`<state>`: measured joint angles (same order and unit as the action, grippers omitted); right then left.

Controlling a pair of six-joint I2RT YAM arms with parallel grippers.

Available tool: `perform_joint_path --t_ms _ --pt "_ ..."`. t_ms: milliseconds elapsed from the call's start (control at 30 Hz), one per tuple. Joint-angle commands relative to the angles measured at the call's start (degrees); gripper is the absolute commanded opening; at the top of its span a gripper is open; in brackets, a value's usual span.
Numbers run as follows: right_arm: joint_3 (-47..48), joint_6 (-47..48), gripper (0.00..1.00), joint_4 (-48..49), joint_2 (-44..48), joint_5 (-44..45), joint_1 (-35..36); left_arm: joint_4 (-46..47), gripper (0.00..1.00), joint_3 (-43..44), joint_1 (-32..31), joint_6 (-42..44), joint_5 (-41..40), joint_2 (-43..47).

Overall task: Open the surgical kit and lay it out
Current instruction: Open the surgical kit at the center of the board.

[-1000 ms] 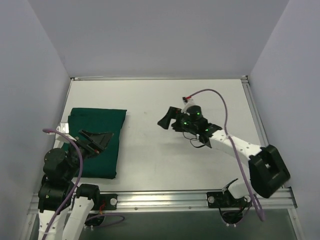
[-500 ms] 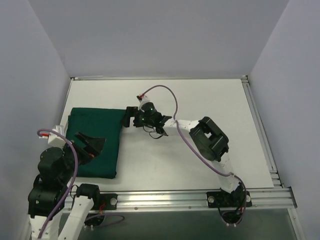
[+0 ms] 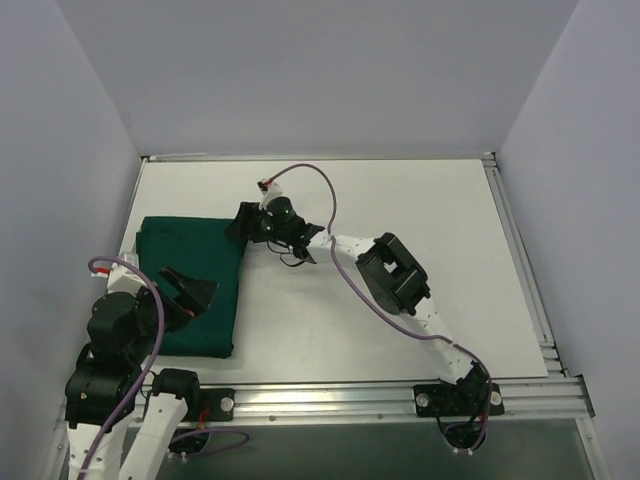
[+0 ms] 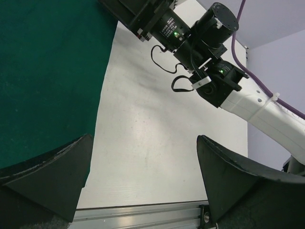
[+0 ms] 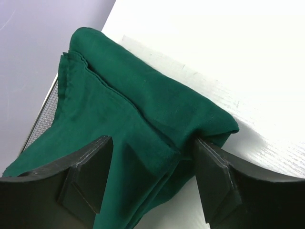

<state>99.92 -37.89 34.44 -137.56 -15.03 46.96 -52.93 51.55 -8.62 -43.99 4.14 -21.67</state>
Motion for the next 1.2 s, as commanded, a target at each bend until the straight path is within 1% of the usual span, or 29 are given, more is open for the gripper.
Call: perform_joint_path --t_ms 0,33,67,100,133,167,200,267,300,333,467,600,633,700,733,767,833,867,933,967,1033,1067,1100,1167 --pt "4.0 -1.9 0.66 2.2 -2.0 -0.4 -0.1 2.7 1.00 0.6 0.3 0.0 1.1 -0.9" --pt "4.3 -2.2 0.62 2.6 -2.1 -0.5 -0.2 2.7 1.00 0.6 0.3 0.0 1.1 -1.1" --pt "4.7 -2.5 0.61 2.7 -2.4 -0.6 -0.3 2.7 1.00 0.7 0.3 0.0 1.2 -1.2" --pt "5.2 -2.6 0.55 2.4 -2.6 -0.5 -0.4 2.9 1.00 0.7 0.3 0.0 1.3 -1.4" --pt "5.7 -2.6 0.51 2.0 -2.8 -0.5 -0.5 3.0 0.95 0.6 0.2 0.0 1.5 -1.5" --pt "6.5 -2.6 0.46 1.5 -3.1 -0.6 -0.5 3.2 0.95 0.5 0.2 0.0 1.5 -1.6" --pt "6.7 -2.4 0.31 1.3 -3.0 -0.6 -0.6 3.4 0.95 0.3 0.3 0.0 1.6 -1.8" --pt "5.6 -2.4 0.18 1.3 -2.2 0.5 -0.9 4.1 0.93 0.0 0.3 -0.3 2.1 -2.1" --pt "4.8 -2.5 0.07 1.7 -1.7 1.1 -1.2 4.2 0.93 -0.2 0.3 -0.3 2.3 -2.3" --pt "3.6 -2.8 0.01 2.2 -1.0 2.7 -1.4 4.3 0.92 -0.4 0.3 -0.4 2.3 -2.6" --pt "-4.9 -3.5 0.00 7.7 4.6 6.3 -4.1 4.2 0.91 -0.4 0.3 0.2 2.5 -5.3" --pt "-13.3 -6.1 0.00 13.0 8.5 6.0 -9.1 3.9 0.89 1.1 0.3 1.1 3.6 -12.7" --pt "-16.7 -6.2 0.00 13.7 9.3 6.0 -10.0 3.9 0.89 1.4 0.3 1.1 3.8 -13.8" --pt "-20.0 -6.3 0.00 14.7 12.7 6.8 -11.6 5.0 0.87 1.3 0.3 1.0 4.6 -16.6" --pt "-24.0 -6.3 0.00 16.2 14.1 7.0 -13.2 5.5 0.85 1.1 0.3 0.7 5.0 -17.4" --pt "-26.0 -6.1 0.00 16.8 16.6 7.1 -13.9 6.4 0.84 0.9 0.3 0.3 5.3 -18.2" --pt "-29.6 -5.8 0.00 16.8 19.3 8.3 -16.0 7.6 0.82 0.3 0.3 -0.4 5.6 -20.2" --pt "-33.4 -5.7 0.00 16.3 22.3 8.8 -16.8 9.2 0.80 0.0 0.3 -1.0 5.9 -20.6" --pt "-37.8 -6.3 0.00 15.8 25.5 10.4 -18.4 11.0 0.77 -1.3 0.2 -1.6 6.7 -21.6" --pt "-42.1 -6.5 0.00 15.2 28.9 11.2 -19.7 12.2 0.74 -1.7 0.2 -2.1 6.6 -22.3" --pt "-46.3 -7.4 0.00 12.6 32.3 13.6 -20.8 12.9 0.71 -2.9 0.3 -2.7 5.7 -22.9" --pt "-48.3 -7.6 0.00 11.8 35.8 14.3 -21.6 14.3 0.67 -3.5 0.1 -3.1 5.5 -23.8" --pt "-52.4 -8.2 0.00 11.4 37.6 14.8 -22.0 15.1 0.65 -4.1 0.2 -3.7 5.3 -24.2" --pt "-56.5 -9.0 0.00 10.0 43.1 16.8 -22.2 19.0 0.59 -6.7 0.1 -5.2 5.9 -26.3"
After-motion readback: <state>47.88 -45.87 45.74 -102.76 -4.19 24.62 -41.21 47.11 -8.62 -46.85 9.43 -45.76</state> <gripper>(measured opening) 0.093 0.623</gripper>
